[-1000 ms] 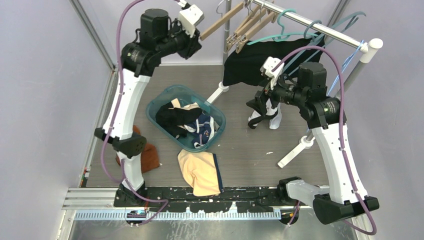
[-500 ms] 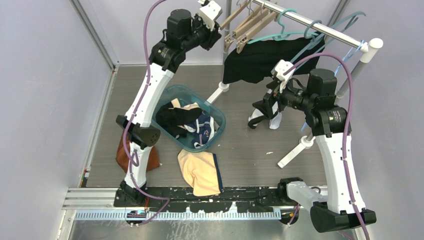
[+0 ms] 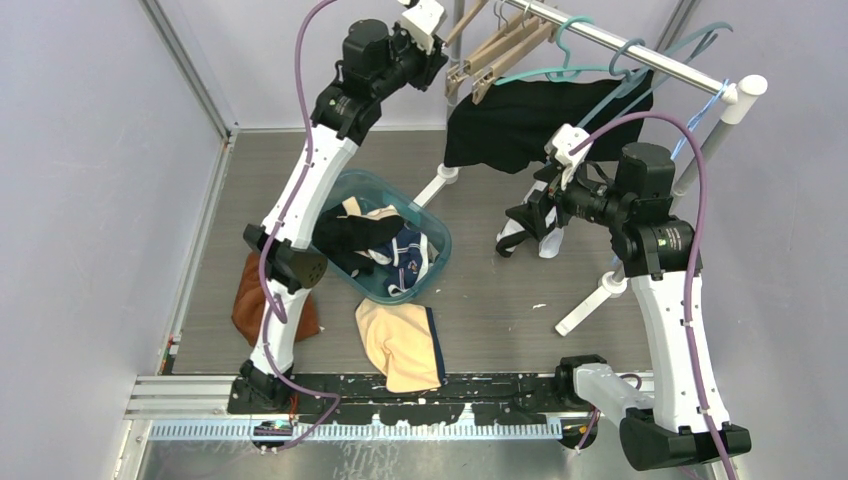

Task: Remove the underwear clipped to the hanger
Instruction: Place the hanger on the clothesline.

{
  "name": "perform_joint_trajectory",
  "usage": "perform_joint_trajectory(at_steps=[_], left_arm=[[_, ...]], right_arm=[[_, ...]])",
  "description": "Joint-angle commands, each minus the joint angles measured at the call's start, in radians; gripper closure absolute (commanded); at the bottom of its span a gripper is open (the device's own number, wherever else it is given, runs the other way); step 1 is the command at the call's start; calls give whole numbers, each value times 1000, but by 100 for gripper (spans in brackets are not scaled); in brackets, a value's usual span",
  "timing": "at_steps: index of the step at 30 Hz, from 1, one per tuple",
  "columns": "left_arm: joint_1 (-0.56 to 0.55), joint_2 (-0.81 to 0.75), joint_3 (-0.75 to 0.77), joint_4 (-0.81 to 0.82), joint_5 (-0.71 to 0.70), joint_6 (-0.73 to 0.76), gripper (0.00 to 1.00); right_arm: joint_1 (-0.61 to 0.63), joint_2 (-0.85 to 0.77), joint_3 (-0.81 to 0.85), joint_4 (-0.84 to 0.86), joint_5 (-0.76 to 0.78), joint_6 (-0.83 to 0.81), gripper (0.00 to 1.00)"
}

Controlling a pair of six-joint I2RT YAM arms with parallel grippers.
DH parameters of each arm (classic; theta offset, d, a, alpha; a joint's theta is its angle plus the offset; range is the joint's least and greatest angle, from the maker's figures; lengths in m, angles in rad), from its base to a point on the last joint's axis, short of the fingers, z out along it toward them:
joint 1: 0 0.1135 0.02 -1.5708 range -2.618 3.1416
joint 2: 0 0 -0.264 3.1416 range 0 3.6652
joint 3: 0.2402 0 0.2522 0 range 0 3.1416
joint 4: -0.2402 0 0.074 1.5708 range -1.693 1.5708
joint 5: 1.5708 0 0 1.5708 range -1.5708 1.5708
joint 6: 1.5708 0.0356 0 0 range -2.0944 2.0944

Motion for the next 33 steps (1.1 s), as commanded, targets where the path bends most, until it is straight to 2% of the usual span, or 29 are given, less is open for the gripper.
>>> perform_joint_trajectory(at_steps=[1, 10, 11, 16, 21, 24, 27, 33], left_arm=[[0, 10, 42, 103, -13, -11, 100], [1, 27, 22, 80, -10, -6, 100], [1, 23, 21, 74, -10, -6, 94], [1, -21, -10, 34, -31, 24, 48], [2, -111, -82, 0, -37, 111, 16], [1, -182, -147, -25, -53, 145, 6], [1, -273, -236, -76, -56, 176, 1], [1, -521, -563, -141, -109, 272, 2]], right_arm=[[-4, -20, -3, 54, -18, 9, 7], [-9, -32, -26, 58, -18, 8, 7], [-9, -33, -28, 58, -16, 7, 7], [-9, -30, -26, 46, -20, 6, 7], [-9, -12, -5, 10, -30, -5, 7], [-9, -6, -15, 5, -30, -16, 7], [-9, -2, -18, -4, -30, -24, 7], [-9, 8, -14, -18, -33, -38, 7]])
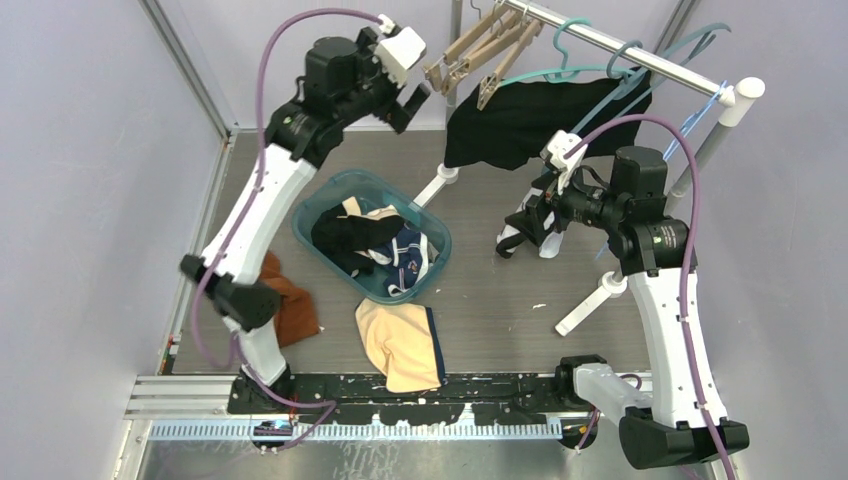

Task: Remove the underwear clipped to the hanger
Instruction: Place the hanger on the clothesline, then pick up the underwear from the center of the board.

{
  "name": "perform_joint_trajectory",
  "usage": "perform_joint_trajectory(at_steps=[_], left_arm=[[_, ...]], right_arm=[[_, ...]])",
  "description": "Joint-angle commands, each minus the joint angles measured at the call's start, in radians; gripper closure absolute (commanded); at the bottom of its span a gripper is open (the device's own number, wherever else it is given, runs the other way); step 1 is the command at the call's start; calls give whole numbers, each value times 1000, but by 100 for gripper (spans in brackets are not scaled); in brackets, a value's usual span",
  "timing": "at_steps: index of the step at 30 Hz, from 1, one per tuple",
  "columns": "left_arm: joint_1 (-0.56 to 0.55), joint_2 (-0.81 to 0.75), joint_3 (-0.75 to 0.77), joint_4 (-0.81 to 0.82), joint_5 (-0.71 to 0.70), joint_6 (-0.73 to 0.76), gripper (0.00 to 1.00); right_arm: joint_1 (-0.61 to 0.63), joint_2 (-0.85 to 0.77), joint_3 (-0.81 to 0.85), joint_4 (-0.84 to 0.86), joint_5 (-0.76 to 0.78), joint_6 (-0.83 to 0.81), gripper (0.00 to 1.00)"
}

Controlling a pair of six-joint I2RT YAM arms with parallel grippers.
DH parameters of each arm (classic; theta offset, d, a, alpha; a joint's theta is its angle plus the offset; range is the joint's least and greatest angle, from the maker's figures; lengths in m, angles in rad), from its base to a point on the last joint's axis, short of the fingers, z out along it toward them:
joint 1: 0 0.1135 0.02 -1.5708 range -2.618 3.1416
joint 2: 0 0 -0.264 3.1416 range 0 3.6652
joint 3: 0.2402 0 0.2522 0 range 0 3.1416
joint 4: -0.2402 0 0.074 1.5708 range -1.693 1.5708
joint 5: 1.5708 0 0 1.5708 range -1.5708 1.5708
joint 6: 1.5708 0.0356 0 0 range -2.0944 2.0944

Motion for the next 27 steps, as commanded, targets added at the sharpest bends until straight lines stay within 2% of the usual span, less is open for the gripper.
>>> perform_joint_trajectory(at_steps=[1, 4, 6, 8, 11, 13, 17, 20, 21, 27], left_arm=[[2, -238, -208, -36, -78, 119, 2], [1, -373, -395, -73, -134, 163, 2], [1, -461, -510, -123, -123, 180, 2], [2, -542, -619, -192, -48, 205, 2], [1, -610, -732, -366, 173, 270, 0], [-10, -660, -800, -462, 284, 316, 4], [-96, -699, -964, -579, 364, 413, 11], [-173, -722, -1075, -577, 376, 454, 12], [-206, -721, -1108, -565, 374, 460, 15], [-401, -672, -1227, -442, 277, 516, 19]], right_arm=[[-2, 6, 19, 10, -22, -18, 7], [-2, 15, 9, 12, -26, -22, 7], [-2, 18, -1, 14, -34, -26, 7], [-1, 22, -13, 15, -49, -32, 7], [2, 24, -31, 16, -79, -51, 7], [10, 27, -50, 17, -97, -67, 7], [23, 23, -117, 20, -115, -106, 7], [28, 15, -181, 39, -105, -115, 8], [29, 14, -202, 50, -103, -112, 8], [30, -6, -347, 155, -114, -49, 9]])
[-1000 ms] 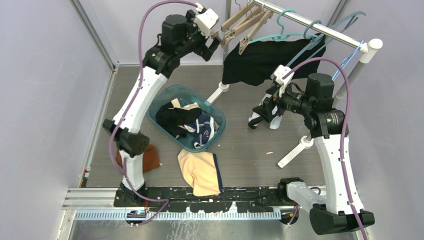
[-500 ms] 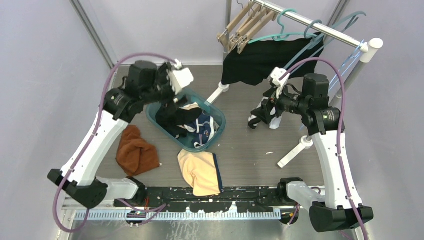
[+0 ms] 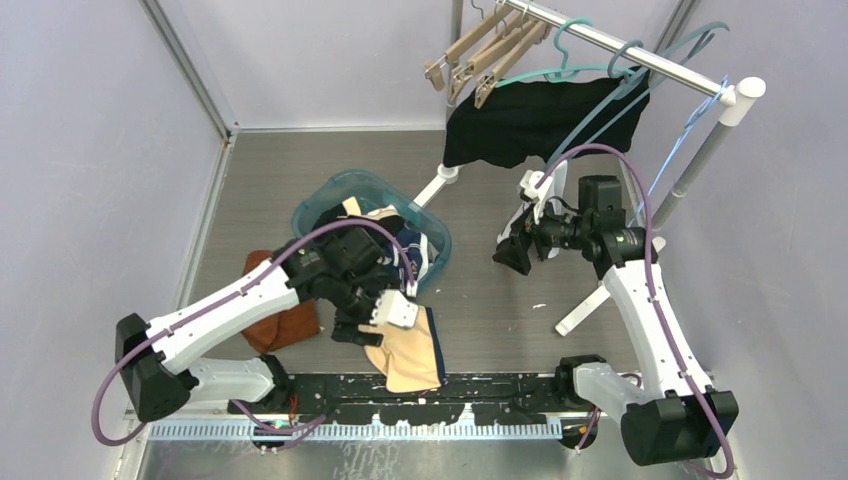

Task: Remove the underwear clipped to the hanger
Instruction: Pick up the underwear from the center of the board.

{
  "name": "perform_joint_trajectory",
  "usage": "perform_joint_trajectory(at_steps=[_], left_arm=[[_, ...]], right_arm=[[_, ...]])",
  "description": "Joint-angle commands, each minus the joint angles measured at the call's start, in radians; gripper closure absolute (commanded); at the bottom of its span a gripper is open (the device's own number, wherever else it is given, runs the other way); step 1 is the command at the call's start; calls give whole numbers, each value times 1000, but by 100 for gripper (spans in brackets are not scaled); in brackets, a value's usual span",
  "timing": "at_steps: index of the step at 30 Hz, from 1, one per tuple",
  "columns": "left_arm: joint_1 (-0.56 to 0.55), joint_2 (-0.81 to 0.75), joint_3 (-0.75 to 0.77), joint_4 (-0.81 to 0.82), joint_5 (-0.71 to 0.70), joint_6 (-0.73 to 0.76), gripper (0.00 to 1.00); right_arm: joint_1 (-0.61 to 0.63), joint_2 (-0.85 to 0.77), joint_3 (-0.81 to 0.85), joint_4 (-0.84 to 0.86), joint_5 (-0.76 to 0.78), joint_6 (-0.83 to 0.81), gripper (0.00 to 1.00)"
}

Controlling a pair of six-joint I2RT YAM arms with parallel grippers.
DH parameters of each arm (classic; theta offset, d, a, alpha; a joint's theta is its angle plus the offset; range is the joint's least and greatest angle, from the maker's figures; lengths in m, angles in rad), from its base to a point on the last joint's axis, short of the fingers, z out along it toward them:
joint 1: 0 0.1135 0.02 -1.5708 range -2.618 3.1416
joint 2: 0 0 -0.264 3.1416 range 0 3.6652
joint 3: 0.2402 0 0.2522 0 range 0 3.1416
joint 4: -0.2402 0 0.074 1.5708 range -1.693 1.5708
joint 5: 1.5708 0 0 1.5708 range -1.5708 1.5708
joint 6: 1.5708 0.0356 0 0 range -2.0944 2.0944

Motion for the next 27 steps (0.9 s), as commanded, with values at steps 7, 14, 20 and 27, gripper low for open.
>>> perform_joint_trajectory(at_steps=[7, 14, 20, 27], left_arm=[[-224, 158, -70, 204, -23, 131, 19], [-288, 332, -86, 265, -63, 174, 23], [-303, 428, -105, 304, -101, 188, 30], [-306, 447, -174, 372, -136, 189, 51]], right_arm=[[4, -18, -217, 192, -6, 53, 9], [-10, -45, -279, 220, 12, 48, 9], [-27, -37, -287, 222, 12, 46, 10], [-28, -29, -288, 218, 24, 36, 10]])
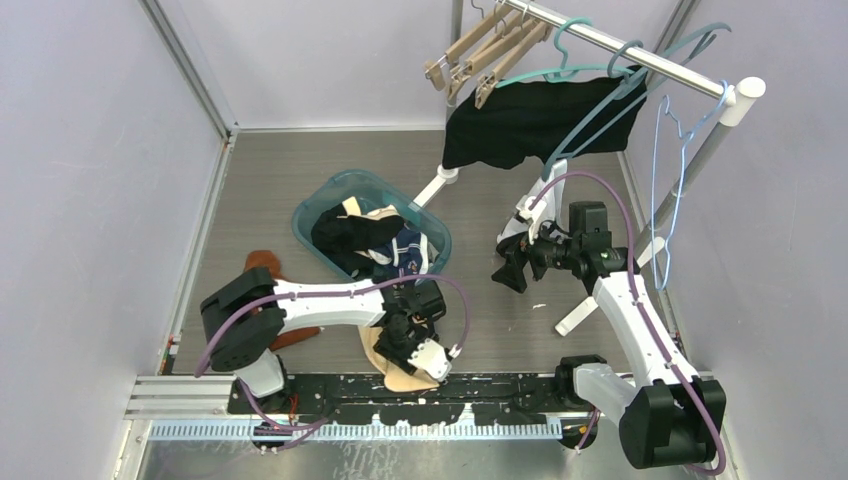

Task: Remove the underwear clipped to the hanger
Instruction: Pick up the underwear from the center of the board.

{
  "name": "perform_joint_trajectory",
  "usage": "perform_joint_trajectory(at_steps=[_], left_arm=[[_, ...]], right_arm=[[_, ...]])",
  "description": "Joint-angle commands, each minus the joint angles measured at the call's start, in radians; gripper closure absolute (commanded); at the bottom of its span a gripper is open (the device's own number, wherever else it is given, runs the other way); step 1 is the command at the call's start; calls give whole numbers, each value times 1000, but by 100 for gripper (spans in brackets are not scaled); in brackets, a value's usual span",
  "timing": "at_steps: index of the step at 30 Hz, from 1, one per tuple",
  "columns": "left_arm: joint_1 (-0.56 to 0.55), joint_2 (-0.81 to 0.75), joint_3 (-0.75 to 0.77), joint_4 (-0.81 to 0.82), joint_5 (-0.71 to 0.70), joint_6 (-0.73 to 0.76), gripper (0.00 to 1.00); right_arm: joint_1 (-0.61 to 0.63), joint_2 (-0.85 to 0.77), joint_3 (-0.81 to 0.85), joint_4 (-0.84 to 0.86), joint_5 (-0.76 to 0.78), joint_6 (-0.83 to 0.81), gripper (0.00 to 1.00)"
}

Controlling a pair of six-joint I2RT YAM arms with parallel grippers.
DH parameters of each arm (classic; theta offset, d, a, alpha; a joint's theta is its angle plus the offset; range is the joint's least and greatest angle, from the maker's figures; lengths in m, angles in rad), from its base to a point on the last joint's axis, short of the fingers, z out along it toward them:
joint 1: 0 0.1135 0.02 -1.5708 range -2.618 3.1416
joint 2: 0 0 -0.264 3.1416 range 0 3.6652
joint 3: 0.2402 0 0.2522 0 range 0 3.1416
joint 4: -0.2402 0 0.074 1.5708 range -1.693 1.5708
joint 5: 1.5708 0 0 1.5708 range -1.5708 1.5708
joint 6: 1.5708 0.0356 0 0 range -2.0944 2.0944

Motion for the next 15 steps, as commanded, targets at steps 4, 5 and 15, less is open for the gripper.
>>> perform_joint_trajectory(at_steps=[4, 5, 15], left_arm=[[-12, -52, -71, 54, -26, -8, 79], [-12, -71, -65, 36, -23, -18, 84], [25, -273, 259, -299, 107, -102, 100]], right_arm=[[-4, -3, 6, 38, 22, -12, 10], [-4, 0, 6, 38, 21, -12, 10], [-30, 3, 10, 38, 27, -14, 10]])
